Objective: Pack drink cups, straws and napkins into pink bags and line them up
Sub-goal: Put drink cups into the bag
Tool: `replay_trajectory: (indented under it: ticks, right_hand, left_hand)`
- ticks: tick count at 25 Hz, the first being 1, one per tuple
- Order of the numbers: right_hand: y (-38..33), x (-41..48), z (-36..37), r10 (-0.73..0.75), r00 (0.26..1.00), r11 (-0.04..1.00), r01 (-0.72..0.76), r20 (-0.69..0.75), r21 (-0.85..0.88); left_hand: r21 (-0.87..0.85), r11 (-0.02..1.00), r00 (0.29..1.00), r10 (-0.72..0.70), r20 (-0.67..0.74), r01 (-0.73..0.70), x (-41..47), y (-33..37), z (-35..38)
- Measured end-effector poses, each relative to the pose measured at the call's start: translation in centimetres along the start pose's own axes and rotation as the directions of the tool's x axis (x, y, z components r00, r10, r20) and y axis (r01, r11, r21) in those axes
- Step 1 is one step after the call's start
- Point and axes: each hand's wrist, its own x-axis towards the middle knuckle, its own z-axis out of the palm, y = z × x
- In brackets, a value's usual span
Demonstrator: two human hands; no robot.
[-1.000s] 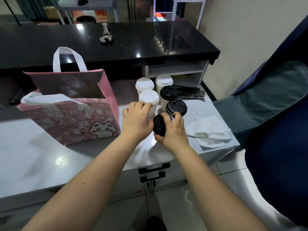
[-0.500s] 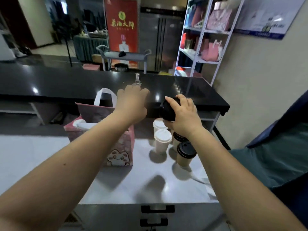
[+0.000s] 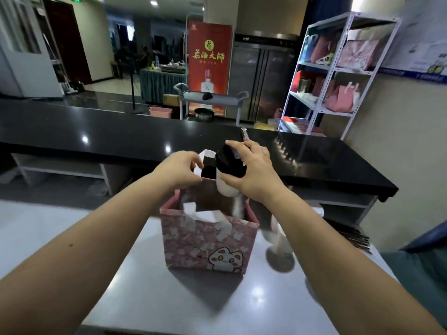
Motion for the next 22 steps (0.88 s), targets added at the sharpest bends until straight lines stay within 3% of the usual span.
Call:
replay_trajectory:
  ticks: [5, 11, 13, 17, 20, 22]
  right_hand:
    - [-2.9, 3.7, 4.9, 0.059, 0.989, 0.998, -0.057, 0.137, -0.020]
    - [-3.7, 3.9, 7.9, 0.118, 0.960, 0.988, -0.088, 0.252, -0.126]
    - [-3.0, 3.2, 8.3, 0.186, 0.906, 0.977, -0.130, 0.380, -0.168]
    - [-0.6, 2.0, 9.5, 0.399, 0.713, 0.891, -0.155, 0.576, -0.426]
    - [0.8, 1.4, 10.7, 0.471, 0.696, 0.802, -0.084, 0.542, -0.591]
    - [1.2, 1.5, 11.6, 0.459, 0.718, 0.804, -0.085, 0.523, -0.589]
  left_hand:
    - [0.065, 0.991, 0.968, 0.103, 0.229, -0.121, 2.2, -6.9, 0.8]
    - [-0.021, 0.944, 0.885, 0.316, 0.342, -0.328, 3.0, -9.2, 2.1]
    - [0.069, 0.939, 0.857, 0.275, 0.436, -0.336, 3.2, -9.7, 2.8]
    - [0.134, 0.913, 0.815, 0.268, 0.514, -0.385, 2.4, -10.0, 3.7]
    - [0.148, 0.887, 0.806, 0.313, 0.503, -0.437, 1.4, -10.4, 4.5]
    - [0.148, 0.878, 0.811, 0.341, 0.475, -0.456, 0.8, -10.8, 4.8]
